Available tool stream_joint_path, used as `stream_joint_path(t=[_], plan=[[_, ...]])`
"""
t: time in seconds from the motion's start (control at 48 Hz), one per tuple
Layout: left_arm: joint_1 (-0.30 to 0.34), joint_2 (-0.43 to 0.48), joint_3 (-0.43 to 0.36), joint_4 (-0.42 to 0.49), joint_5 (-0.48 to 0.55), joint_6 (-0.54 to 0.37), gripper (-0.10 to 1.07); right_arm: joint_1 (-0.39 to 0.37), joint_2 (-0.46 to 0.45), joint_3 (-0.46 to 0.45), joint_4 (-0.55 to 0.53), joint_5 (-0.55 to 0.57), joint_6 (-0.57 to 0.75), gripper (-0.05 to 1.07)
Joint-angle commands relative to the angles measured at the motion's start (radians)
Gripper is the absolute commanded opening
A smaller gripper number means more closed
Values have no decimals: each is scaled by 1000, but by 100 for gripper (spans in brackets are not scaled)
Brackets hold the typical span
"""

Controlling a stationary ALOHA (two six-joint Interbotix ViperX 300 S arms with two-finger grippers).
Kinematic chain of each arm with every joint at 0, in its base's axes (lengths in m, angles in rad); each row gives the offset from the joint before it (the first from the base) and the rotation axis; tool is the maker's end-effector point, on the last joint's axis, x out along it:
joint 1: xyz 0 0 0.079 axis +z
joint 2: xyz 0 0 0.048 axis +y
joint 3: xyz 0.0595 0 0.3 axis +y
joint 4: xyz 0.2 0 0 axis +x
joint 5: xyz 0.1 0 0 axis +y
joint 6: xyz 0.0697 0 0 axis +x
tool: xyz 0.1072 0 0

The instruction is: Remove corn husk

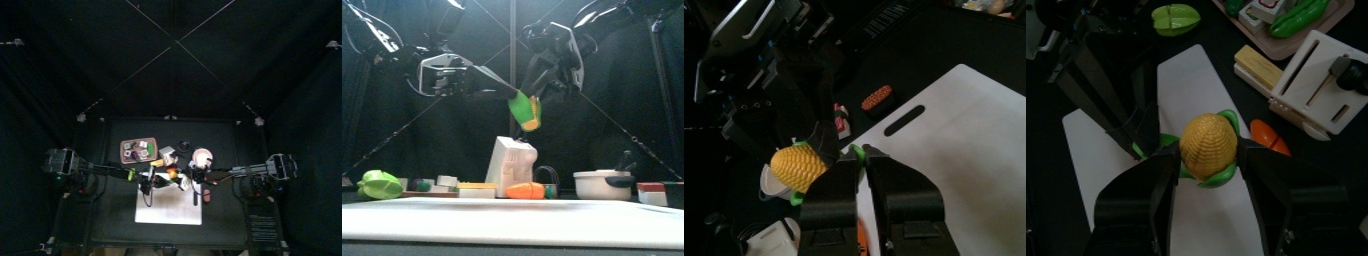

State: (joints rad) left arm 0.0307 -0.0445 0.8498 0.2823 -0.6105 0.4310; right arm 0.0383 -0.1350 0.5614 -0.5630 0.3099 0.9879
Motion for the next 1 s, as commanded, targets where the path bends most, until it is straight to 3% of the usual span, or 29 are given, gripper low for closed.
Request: stream_joint_path(t=[0.0, 0.979], plan=[[5, -8, -21, 0, -5, 0, 36, 3, -29, -15, 2, -8, 2, 57], [-6, -34, 21, 20, -3, 2, 36, 3, -51, 2, 2, -3, 2, 56]])
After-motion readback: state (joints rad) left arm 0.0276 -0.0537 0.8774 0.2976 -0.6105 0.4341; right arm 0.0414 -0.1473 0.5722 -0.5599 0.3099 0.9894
